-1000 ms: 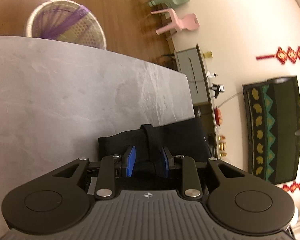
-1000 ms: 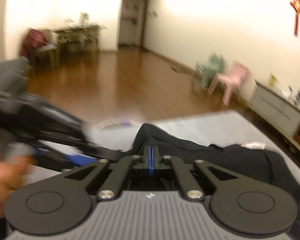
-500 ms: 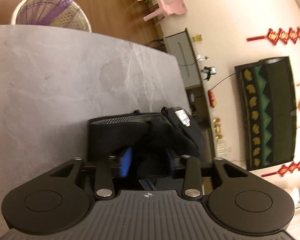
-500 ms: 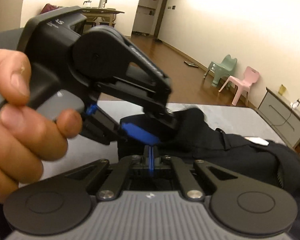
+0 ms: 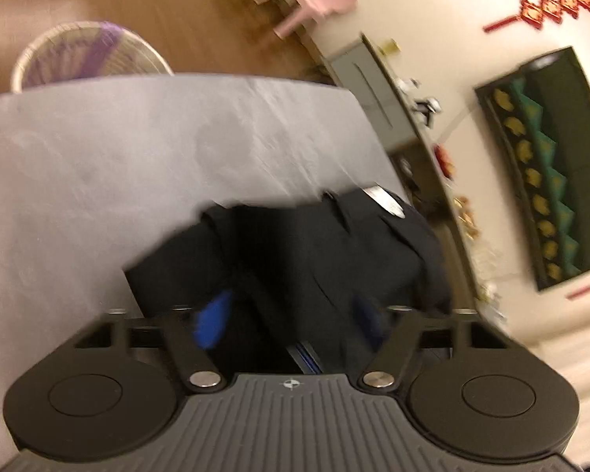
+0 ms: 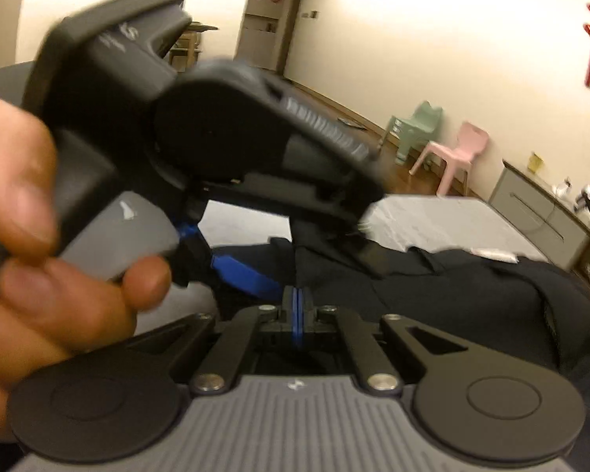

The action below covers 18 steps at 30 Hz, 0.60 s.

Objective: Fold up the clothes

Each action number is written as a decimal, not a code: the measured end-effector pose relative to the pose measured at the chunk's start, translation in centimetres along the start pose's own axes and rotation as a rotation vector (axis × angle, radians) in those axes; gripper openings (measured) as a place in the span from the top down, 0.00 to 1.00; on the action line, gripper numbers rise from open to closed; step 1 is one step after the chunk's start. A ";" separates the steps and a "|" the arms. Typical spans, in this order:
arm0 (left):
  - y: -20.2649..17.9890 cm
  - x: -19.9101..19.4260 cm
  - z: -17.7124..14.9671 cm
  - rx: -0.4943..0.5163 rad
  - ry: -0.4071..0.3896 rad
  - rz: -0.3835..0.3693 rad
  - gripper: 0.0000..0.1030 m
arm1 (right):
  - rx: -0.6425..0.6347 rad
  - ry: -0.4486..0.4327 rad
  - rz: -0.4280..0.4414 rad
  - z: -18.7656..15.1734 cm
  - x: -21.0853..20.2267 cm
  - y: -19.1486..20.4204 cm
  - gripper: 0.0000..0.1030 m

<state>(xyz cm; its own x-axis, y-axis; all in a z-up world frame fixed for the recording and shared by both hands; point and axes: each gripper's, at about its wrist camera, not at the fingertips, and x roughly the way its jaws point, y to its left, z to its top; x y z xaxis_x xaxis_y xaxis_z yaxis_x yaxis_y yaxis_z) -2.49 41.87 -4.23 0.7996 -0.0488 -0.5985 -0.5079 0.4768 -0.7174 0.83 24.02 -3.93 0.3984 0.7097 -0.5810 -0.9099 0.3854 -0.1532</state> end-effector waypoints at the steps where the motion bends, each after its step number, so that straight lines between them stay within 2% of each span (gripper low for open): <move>1: -0.2 0.2 0.1 0.017 0.000 0.003 0.96 | 0.030 0.004 -0.010 -0.4 -0.6 -0.8 0.95; 3: -0.9 -1.5 0.0 0.048 -0.052 -0.088 0.98 | 0.133 0.007 -0.058 -1.8 -4.0 -2.9 0.84; 4: -1.0 -3.0 -0.1 0.050 -0.090 -0.172 0.98 | 0.200 0.000 -0.085 -2.8 -6.6 -4.3 0.82; 5: -0.3 -4.3 -0.1 0.025 -0.119 -0.212 0.98 | 0.272 -0.012 -0.109 -4.2 -9.8 -5.9 0.81; 6: 0.8 -5.2 -0.1 -0.011 -0.140 -0.212 0.98 | 0.334 -0.020 -0.129 -5.9 -12.8 -7.3 0.76; 7: 2.0 -4.9 0.0 -0.062 -0.118 -0.183 0.98 | 0.410 -0.020 -0.156 -8.2 -16.0 -8.9 0.68; 9: 3.9 -3.4 0.1 -0.145 -0.041 -0.103 0.98 | 0.606 0.004 -0.224 -14.2 -22.0 -12.4 0.64; 11: 4.3 -3.1 -0.1 -0.145 -0.021 -0.065 0.98 | 0.839 0.027 -0.279 -20.3 -26.7 -15.6 0.63; 14: 3.4 -3.0 -0.4 -0.122 -0.014 -0.062 0.97 | 1.214 -0.036 -0.337 -29.2 -33.6 -18.9 0.63; 15: 2.9 -2.9 -0.7 -0.109 -0.005 -0.060 0.97 | 1.312 -0.069 -0.347 -31.6 -35.5 -19.6 0.63; 18: 1.8 -2.6 -1.4 -0.053 0.027 -0.061 0.94 | 1.496 -0.158 -0.380 -36.0 -39.4 -20.6 0.61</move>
<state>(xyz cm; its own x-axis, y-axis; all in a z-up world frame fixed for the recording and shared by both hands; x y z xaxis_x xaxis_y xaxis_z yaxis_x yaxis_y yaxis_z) -5.95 41.59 -4.44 0.8212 -0.1002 -0.5618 -0.4751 0.4251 -0.7704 -0.23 -33.10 -6.70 0.6662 0.4526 -0.5927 0.1464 0.7000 0.6990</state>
